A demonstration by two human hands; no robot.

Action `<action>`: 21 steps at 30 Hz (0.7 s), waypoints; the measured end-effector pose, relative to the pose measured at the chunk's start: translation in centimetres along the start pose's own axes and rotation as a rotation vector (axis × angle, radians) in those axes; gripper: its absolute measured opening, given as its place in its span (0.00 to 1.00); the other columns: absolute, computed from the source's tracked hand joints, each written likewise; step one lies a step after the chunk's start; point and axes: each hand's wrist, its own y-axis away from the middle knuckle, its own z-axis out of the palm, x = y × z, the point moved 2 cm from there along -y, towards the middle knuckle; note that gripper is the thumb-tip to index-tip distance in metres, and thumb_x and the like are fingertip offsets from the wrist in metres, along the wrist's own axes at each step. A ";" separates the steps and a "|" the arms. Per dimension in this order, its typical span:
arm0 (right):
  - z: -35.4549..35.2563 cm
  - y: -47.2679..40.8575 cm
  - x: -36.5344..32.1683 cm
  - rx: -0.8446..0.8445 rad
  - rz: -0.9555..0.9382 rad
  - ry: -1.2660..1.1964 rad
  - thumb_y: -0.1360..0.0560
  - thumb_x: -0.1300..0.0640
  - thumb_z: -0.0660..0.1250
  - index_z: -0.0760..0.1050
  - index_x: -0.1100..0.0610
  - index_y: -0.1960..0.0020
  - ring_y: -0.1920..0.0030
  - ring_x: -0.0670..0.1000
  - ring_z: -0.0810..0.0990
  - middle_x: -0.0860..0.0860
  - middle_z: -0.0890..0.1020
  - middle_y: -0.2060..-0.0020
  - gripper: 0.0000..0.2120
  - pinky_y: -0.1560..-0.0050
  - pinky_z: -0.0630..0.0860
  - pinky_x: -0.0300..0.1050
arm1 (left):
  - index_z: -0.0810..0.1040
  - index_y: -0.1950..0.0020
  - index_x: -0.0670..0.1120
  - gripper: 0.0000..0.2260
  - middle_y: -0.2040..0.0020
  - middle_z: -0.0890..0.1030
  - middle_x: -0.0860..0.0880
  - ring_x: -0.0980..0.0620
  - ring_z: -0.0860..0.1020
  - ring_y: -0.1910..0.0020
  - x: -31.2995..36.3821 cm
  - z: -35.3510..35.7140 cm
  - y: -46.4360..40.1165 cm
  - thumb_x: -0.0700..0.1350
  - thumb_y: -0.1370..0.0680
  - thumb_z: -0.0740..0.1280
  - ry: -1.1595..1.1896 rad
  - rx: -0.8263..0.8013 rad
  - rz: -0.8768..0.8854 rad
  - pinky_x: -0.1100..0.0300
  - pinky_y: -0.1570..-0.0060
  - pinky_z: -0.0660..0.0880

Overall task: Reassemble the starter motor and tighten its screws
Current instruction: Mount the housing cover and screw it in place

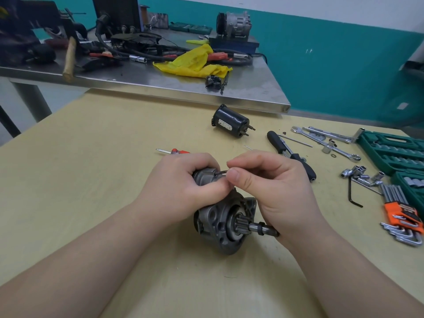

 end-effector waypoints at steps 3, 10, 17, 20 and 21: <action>0.1 -0.1 0.0 -0.019 -0.001 -0.003 0.33 0.61 0.77 0.89 0.54 0.58 0.61 0.44 0.87 0.48 0.88 0.63 0.05 0.58 0.82 0.35 | 0.85 0.59 0.50 0.18 0.68 0.81 0.50 0.48 0.80 0.66 0.0 0.0 0.0 0.65 0.30 0.71 0.007 -0.004 -0.007 0.47 0.64 0.78; -0.3 -0.3 0.4 -0.050 0.011 0.087 0.27 0.59 0.77 0.89 0.56 0.55 0.55 0.49 0.88 0.53 0.88 0.58 0.03 0.54 0.82 0.39 | 0.83 0.60 0.56 0.13 0.68 0.80 0.54 0.55 0.78 0.67 -0.1 0.0 0.0 0.65 0.31 0.70 0.001 -0.014 -0.005 0.56 0.66 0.75; -0.1 -0.5 0.8 -0.097 0.071 0.037 0.23 0.62 0.71 0.89 0.55 0.51 0.53 0.50 0.88 0.53 0.88 0.56 0.08 0.53 0.82 0.40 | 0.76 0.67 0.65 0.08 0.72 0.73 0.58 0.58 0.72 0.70 0.3 0.0 0.0 0.63 0.29 0.69 -0.028 -0.023 0.049 0.67 0.68 0.65; 0.2 -1.1 1.2 -0.121 0.189 -0.036 0.25 0.61 0.72 0.89 0.53 0.50 0.51 0.56 0.88 0.57 0.89 0.54 0.08 0.50 0.85 0.49 | 0.73 0.68 0.60 0.12 0.72 0.70 0.56 0.57 0.70 0.71 0.1 0.0 0.0 0.63 0.29 0.69 -0.038 -0.015 0.049 0.65 0.69 0.64; 0.3 -1.4 1.4 -0.126 0.232 -0.063 0.25 0.60 0.72 0.89 0.53 0.50 0.50 0.58 0.88 0.59 0.88 0.53 0.08 0.48 0.85 0.53 | 0.71 0.69 0.57 0.15 0.73 0.69 0.56 0.57 0.69 0.71 0.0 0.0 0.0 0.63 0.29 0.69 -0.044 -0.012 0.045 0.63 0.70 0.64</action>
